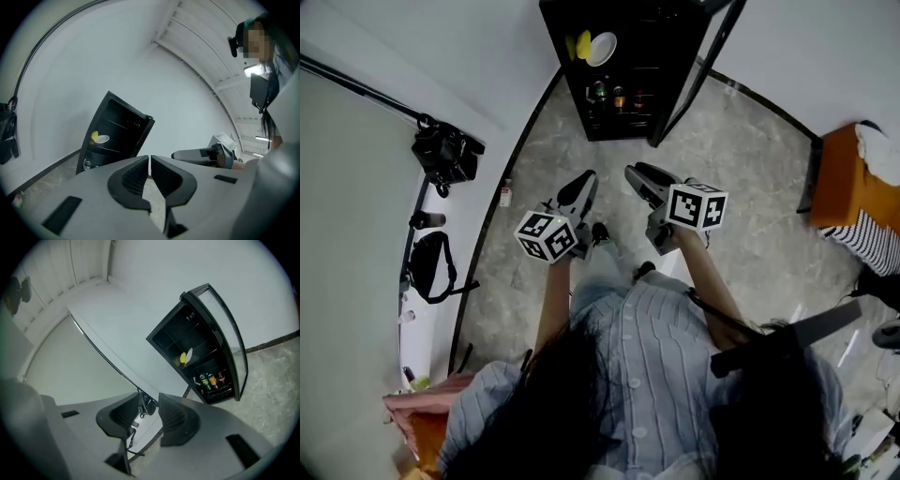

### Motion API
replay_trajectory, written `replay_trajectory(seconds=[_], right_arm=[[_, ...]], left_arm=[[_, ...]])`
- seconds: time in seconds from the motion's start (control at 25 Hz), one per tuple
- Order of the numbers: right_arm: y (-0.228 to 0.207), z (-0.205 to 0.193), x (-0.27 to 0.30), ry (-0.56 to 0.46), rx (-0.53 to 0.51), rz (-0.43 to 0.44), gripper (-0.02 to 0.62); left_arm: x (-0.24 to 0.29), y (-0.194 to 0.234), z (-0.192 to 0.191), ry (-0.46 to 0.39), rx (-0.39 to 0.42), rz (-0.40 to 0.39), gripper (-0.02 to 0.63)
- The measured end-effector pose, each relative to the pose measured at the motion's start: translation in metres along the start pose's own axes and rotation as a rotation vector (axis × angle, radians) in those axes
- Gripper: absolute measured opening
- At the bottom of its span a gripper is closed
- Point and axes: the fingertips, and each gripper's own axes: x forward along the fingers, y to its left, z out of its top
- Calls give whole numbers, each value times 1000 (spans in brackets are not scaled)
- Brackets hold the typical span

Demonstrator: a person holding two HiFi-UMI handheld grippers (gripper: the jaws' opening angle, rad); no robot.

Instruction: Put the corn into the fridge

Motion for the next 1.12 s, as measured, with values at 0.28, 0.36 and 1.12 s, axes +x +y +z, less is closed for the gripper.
replay_trajectory(seconds=[0.28,0.36,1.12], right_arm=[[10,-27,-49,11,-36,39,130],[12,-39,-63,17,-42,44,127],[52,-104,-118,70,-90,144,52]], left_arm=[[-24,-48,-23,-39,18,25,8],[-34,-63,-31,-45,26,27,9],[-104,-124,-73,-80,72,90,9]])
